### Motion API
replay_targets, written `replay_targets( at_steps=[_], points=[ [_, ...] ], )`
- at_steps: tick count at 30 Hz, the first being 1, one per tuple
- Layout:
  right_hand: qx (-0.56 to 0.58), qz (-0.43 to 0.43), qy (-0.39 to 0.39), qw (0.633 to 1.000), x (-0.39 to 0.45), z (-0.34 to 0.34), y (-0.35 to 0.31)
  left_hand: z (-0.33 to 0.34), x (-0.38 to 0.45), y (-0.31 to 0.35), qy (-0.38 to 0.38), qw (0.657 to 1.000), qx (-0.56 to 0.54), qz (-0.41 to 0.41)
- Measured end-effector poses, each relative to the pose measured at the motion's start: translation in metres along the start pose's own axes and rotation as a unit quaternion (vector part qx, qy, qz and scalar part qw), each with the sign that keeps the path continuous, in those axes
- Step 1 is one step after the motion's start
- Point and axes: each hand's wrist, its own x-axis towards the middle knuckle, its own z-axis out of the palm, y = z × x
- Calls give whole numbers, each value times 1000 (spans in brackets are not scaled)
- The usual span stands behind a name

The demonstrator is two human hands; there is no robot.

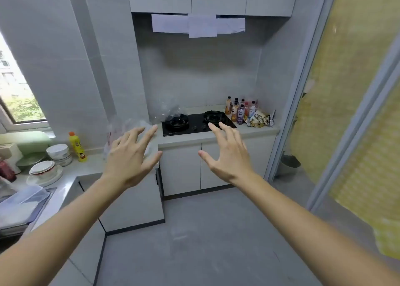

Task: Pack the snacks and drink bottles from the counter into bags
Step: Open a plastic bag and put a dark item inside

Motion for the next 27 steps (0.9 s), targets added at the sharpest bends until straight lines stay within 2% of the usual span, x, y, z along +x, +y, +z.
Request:
replay_targets(
  at_steps=[9,16,27],
  points=[
    [-47,61,-12,997,70,48,58,110,101,-7,-15,997,-66,34],
    [-61,108,-4,992,151,93,82,172,190,-42,-28,993,-91,66],
    [-46,113,-28,992,264,181,139,267,287,-81,-63,991,-105,47]
  ],
)
